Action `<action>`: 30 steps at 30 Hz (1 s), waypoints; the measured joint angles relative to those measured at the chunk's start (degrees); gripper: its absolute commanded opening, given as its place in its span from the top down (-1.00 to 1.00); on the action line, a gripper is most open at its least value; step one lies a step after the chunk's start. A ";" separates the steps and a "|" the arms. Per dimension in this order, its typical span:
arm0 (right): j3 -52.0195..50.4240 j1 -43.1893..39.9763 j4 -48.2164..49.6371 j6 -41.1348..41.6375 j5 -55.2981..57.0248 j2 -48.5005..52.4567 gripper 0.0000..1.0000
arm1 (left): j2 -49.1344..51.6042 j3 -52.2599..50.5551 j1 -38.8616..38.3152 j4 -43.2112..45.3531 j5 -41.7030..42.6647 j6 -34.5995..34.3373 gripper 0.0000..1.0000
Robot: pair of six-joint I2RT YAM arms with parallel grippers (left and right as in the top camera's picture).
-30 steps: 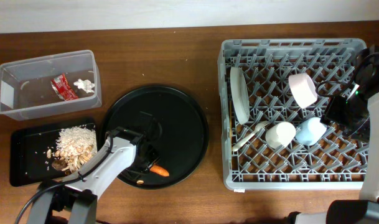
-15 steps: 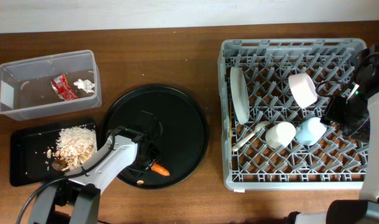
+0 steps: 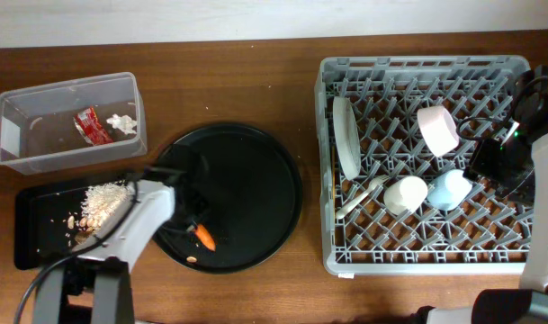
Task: Sort waste into correct bins and load items into the dishwasher rack
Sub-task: 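Place the carrot onto the black tray with the left gripper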
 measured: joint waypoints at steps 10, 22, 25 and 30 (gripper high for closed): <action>0.00 0.00 0.26 -0.02 0.00 0.00 -0.36 | -4.39 8.81 22.16 -5.95 -4.13 7.52 0.56; 0.00 0.00 0.26 0.00 -0.02 0.00 -0.36 | -3.93 8.81 42.51 -2.78 -10.32 7.91 0.56; 0.00 0.00 0.26 -0.04 -0.02 0.00 -0.36 | -1.40 8.81 42.73 -2.01 -10.93 7.93 0.56; 0.00 0.00 0.26 -0.04 -0.20 0.00 -0.36 | 3.89 8.81 42.75 -0.87 -11.50 8.09 0.38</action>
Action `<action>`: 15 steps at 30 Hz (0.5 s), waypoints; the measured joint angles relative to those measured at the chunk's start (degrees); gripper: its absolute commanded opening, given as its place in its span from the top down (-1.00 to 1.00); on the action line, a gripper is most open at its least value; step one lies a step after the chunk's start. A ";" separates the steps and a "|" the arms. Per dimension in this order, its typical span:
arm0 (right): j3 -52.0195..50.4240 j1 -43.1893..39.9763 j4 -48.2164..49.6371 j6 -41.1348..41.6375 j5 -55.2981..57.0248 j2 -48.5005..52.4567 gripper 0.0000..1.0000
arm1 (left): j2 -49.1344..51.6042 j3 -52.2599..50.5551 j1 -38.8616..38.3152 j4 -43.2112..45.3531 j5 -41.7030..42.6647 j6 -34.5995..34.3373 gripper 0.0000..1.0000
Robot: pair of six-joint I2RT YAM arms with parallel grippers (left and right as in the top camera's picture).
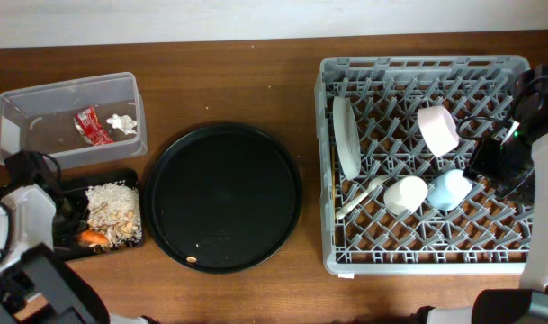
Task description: Sort waste into correct bins and load items into the dishwasher rack
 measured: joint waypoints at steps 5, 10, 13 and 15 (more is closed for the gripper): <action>0.00 0.00 0.00 0.00 0.00 0.00 -0.36 | 2.08 0.00 0.00 0.00 -0.20 0.24 -0.22; 0.00 0.00 0.00 0.02 0.00 0.00 -0.37 | 2.10 0.00 0.00 -0.81 -0.31 0.63 -0.68; 0.00 0.00 0.00 0.00 0.00 0.00 -0.36 | 2.10 0.07 0.00 -1.11 1.07 2.32 -0.73; 0.00 0.00 0.00 0.02 0.00 0.00 -0.37 | 1.92 1.18 -0.02 -2.45 3.89 4.20 -0.74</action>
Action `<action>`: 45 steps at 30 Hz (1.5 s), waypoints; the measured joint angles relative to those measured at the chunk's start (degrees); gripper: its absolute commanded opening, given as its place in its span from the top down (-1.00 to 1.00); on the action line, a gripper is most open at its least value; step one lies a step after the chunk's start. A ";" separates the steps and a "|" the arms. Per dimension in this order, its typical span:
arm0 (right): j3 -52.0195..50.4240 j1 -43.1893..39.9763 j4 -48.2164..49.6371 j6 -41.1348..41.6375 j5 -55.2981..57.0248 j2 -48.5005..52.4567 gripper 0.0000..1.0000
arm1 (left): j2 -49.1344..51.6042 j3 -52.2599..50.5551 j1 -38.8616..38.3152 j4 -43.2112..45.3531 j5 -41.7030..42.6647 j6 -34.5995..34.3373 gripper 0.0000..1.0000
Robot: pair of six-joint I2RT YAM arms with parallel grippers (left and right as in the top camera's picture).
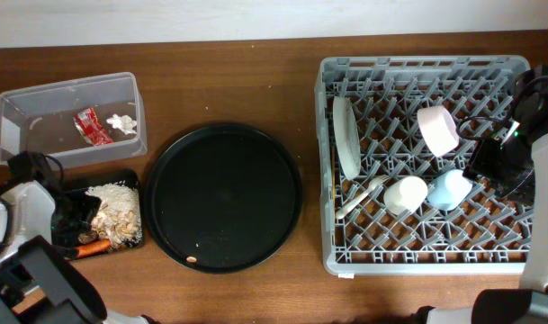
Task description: Sort waste into correct bins and load items into the dishwasher rack
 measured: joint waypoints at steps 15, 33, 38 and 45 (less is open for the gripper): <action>0.00 12.52 4.63 -14.27 -19.12 0.17 -0.74 | -11.47 4.22 -35.06 -7.54 16.33 27.98 -0.98; -28.89 17.81 30.18 -12.22 -17.75 -29.64 -0.97 | -53.00 -10.60 -28.52 -5.29 15.96 35.15 -0.98; -39.67 17.81 32.59 -11.96 -15.39 -48.61 -0.97 | -64.30 -14.73 -28.52 -4.44 15.98 35.43 -0.98; -40.41 17.81 30.71 -11.96 -14.95 -56.06 -0.97 | -64.83 -14.82 -28.52 -4.48 15.98 35.43 -0.98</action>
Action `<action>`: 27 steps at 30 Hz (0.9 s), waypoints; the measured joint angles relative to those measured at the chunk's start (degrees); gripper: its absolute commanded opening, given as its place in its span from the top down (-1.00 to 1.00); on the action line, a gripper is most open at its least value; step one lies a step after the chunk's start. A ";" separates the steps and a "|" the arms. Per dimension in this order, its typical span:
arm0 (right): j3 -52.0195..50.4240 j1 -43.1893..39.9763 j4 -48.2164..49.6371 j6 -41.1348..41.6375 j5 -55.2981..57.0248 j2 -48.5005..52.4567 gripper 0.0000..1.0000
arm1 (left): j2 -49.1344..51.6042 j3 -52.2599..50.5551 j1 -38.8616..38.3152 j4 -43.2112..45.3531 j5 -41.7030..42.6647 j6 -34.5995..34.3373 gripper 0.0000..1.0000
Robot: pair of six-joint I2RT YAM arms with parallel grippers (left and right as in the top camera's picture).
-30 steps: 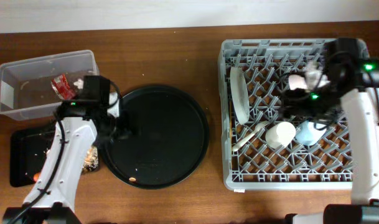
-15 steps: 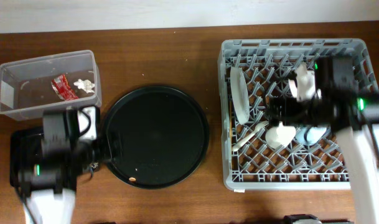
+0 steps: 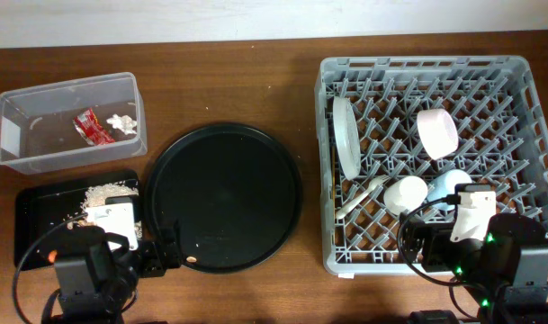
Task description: Sort waste into correct bins and load items into the dishwasher rack
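A clear bin (image 3: 22, 148) at the far left holds a red wrapper (image 3: 87, 126) and a crumpled white scrap (image 3: 122, 120). Below it, the black tray (image 3: 40, 211) carries rice-like food waste (image 3: 101, 191). My left arm covers the tray's near part, and the carrot piece is hidden. The round black plate (image 3: 224, 193) bears only a small crumb (image 3: 191, 259). My left gripper (image 3: 161, 256) sits low at the plate's near-left rim. My right gripper (image 3: 414, 245) rests over the near edge of the grey dishwasher rack (image 3: 426, 67). Neither gripper's jaws can be made out.
In the rack stand a white plate (image 3: 345, 135) on edge, a white bowl (image 3: 437, 130), a white cup (image 3: 406, 193), a pale blue cup (image 3: 449, 186) and a utensil (image 3: 359, 198). Both arm bases sit at the near table edge.
My left arm was over the black tray beside the carrot and now sits folded at the near edge, hiding it. My right arm has gone from the rack's right side to its near edge.
My left gripper first held an orange carrot piece over the round plate's near-left part. Then it was at the black tray with the carrot. Then the carrot lay in the tray, apart from the gripper. Now both arms are drawn back to the near table edge.
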 measured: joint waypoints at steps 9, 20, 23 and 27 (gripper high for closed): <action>-0.07 0.00 0.00 -0.04 0.17 -0.02 -0.97 | 0.00 0.00 0.00 0.00 0.00 0.00 -0.98; -9.16 0.02 7.63 -0.02 1.16 -12.00 -0.97 | 0.02 0.00 0.00 -0.13 0.00 0.00 -0.98; -18.95 0.02 18.03 -0.02 1.18 -19.58 -0.98 | 0.00 -0.09 0.00 -0.07 0.00 0.00 -0.98; -33.48 0.02 32.11 -0.02 1.20 -29.35 -0.97 | 0.02 -0.24 0.00 -0.13 0.00 0.00 -0.98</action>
